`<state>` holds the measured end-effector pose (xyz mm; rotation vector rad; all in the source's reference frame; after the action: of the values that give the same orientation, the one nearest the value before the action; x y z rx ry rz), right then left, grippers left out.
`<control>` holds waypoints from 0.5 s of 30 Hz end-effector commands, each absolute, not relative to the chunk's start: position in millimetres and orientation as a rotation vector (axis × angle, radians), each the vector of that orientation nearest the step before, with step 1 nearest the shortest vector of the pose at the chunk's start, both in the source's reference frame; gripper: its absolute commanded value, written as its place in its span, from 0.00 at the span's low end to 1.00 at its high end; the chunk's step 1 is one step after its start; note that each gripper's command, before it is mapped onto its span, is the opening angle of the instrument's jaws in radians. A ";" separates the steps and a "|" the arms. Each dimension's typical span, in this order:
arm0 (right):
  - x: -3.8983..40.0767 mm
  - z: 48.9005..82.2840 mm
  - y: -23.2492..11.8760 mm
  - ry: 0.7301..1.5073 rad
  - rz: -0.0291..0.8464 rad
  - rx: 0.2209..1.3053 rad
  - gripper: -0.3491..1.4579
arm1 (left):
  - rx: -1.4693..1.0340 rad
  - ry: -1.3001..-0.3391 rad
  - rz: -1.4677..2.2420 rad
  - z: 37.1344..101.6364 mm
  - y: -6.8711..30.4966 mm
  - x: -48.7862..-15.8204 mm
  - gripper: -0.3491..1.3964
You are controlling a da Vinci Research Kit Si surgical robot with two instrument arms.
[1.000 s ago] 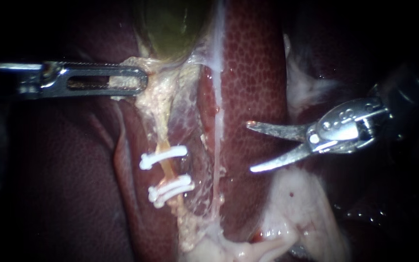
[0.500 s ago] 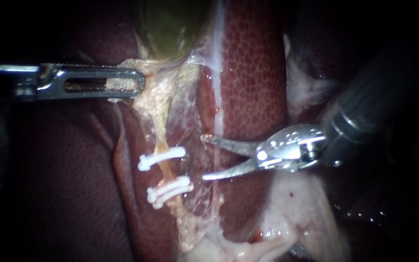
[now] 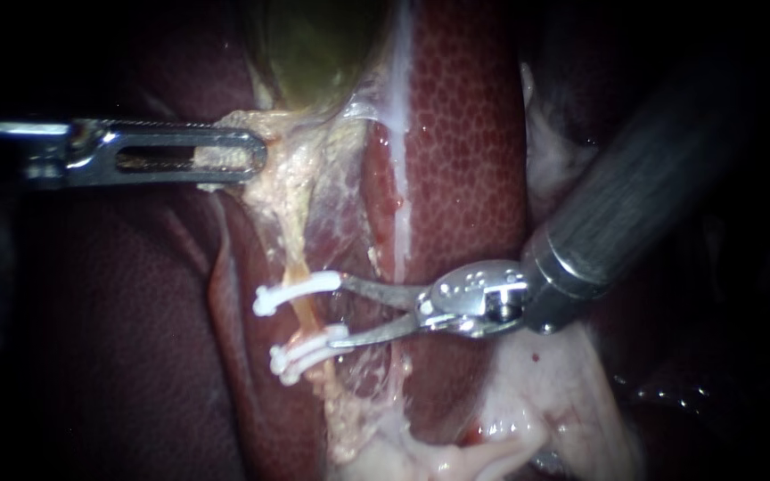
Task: Go to the cutting position left tube
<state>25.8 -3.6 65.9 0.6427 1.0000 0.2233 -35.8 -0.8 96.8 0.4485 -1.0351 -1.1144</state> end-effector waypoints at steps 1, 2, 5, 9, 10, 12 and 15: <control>25.8 66.0 -3.7 1.000 0.225 0.650 0.97 | 0.448 -1.035 -1.115 96.8 -0.8 -35.8 0.00; 26.0 66.0 -3.7 1.000 0.225 0.656 0.97 | 0.448 -1.035 -1.115 96.8 -0.8 -35.8 0.00; 26.5 66.1 -3.8 1.001 0.221 0.668 0.96 | 0.448 -1.035 -1.115 96.8 -0.9 -35.8 0.00; 27.4 66.2 -3.9 1.007 0.212 0.697 0.96 | 0.448 -1.035 -1.115 96.7 -0.9 -35.8 0.00; 27.6 66.2 -3.9 1.015 0.208 0.702 0.96 | 0.448 -1.035 -1.115 96.7 -0.9 -35.8 0.00; 27.9 66.2 -3.8 1.017 0.207 0.714 0.95 | 0.448 -1.035 -1.115 96.7 -0.9 -35.8 0.00; 28.3 66.2 -3.8 1.021 0.202 0.729 0.95 | 0.447 -1.035 -1.115 96.7 -0.9 -35.8 0.00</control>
<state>28.4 -3.8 66.3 0.7339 1.0261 0.1963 -35.9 -0.9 96.7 0.4476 -1.0347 -1.1151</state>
